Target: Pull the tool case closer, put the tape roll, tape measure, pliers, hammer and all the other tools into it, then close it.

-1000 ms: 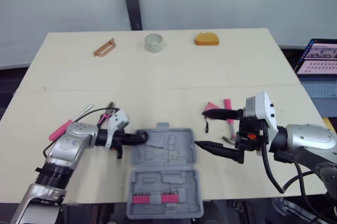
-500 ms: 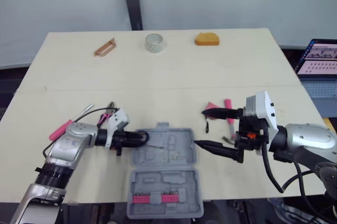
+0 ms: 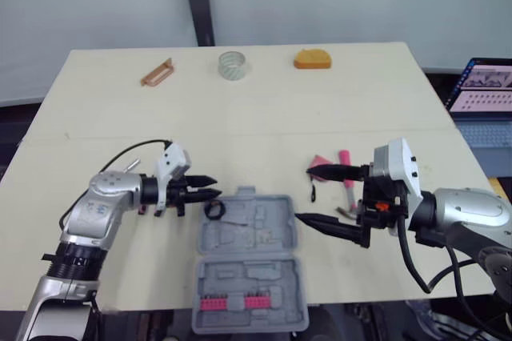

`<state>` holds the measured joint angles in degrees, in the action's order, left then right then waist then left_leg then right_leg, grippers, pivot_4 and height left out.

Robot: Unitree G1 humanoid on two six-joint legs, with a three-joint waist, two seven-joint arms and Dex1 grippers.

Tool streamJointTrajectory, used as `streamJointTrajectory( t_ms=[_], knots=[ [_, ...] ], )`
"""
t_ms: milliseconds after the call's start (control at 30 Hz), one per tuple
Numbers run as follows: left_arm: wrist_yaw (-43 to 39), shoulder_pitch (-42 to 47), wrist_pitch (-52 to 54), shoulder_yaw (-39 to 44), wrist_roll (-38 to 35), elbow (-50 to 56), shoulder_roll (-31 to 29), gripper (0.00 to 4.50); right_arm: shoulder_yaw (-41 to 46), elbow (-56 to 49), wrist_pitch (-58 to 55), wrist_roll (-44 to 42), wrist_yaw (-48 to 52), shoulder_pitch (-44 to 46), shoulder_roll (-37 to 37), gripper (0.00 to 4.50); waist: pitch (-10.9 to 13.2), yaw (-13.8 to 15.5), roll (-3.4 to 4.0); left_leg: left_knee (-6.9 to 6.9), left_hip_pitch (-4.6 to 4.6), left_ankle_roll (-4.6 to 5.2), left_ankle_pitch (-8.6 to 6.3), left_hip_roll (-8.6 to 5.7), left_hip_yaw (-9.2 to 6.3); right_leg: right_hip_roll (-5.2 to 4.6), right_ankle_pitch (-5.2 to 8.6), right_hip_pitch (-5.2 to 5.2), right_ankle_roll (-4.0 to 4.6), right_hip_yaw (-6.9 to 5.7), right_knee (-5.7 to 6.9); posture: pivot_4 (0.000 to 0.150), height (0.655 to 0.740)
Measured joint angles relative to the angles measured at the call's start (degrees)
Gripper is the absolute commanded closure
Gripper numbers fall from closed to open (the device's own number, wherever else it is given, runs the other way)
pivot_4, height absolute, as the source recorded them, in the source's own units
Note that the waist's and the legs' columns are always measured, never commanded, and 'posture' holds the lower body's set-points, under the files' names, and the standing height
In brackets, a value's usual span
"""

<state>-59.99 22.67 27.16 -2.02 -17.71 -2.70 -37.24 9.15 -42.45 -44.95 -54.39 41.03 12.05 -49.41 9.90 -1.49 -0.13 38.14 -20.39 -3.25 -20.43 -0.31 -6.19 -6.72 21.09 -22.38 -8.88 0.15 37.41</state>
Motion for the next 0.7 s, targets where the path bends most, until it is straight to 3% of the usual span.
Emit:
streamJointTrajectory(
  t_ms=[33, 167, 300, 400, 500, 700],
  knots=[
    [0.37, -0.36, -0.33, 0.00, 0.04, 0.02, 0.00, 0.68, 0.00, 0.03, 0.00, 0.01, 0.02, 0.07, 0.00, 0.00, 0.00, 0.01, 0.00, 0.00, 0.00, 0.00, 0.00, 0.00, 0.00, 0.00, 0.00, 0.00, 0.00, 0.00, 0.00, 0.150, 0.7400],
    [1.19, -1.05, -1.16, -0.15, 0.16, 0.02, 0.29, 0.68, 0.00, 0.30, 0.00, 0.07, 0.13, 0.25, -0.01, 0.00, 0.00, 0.07, 0.00, 0.01, 0.00, 0.00, 0.00, 0.00, 0.00, -0.01, 0.00, 0.01, 0.00, 0.00, -0.01, 0.150, 0.7400],
    [1.27, -1.77, -1.56, -0.12, -0.12, 0.24, 0.50, 2.07, 0.00, 0.44, 0.00, 0.31, 0.26, 0.62, -0.01, 0.00, 0.00, 0.05, 0.00, 0.00, 0.00, 0.00, 0.00, 0.00, 0.00, -0.01, 0.00, 0.01, 0.00, 0.00, -0.01, 0.150, 0.7400],
    [1.75, -2.30, -1.57, -0.13, -0.09, 0.24, 0.51, 2.07, 0.00, 0.51, 0.00, 0.36, 0.28, 0.91, -0.01, 0.00, 0.00, 0.04, 0.00, 0.00, 0.00, 0.00, 0.00, 0.00, 0.00, 0.00, 0.00, 0.01, 0.00, 0.00, -0.01, 0.150, 0.7400],
    [1.90, -2.30, -1.91, -0.13, -0.08, 0.23, 0.59, 2.79, 0.00, 0.54, 0.00, 0.36, 0.28, 1.20, -0.01, 0.00, 0.00, 0.04, 0.00, 0.00, 0.00, 0.00, 0.00, 0.00, 0.00, 0.00, 0.00, 0.01, 0.00, 0.00, -0.01, 0.150, 0.7400],
    [2.87, -1.85, -2.48, -0.22, 0.23, -0.52, 1.15, 2.79, -0.01, 0.55, 0.00, 0.36, 0.28, 1.30, -0.01, 0.00, 0.00, 0.07, 0.00, 0.00, 0.00, 0.00, 0.00, -0.01, 0.00, -0.01, 0.00, 0.01, 0.00, 0.00, -0.01, 0.150, 0.7400]
  ],
)
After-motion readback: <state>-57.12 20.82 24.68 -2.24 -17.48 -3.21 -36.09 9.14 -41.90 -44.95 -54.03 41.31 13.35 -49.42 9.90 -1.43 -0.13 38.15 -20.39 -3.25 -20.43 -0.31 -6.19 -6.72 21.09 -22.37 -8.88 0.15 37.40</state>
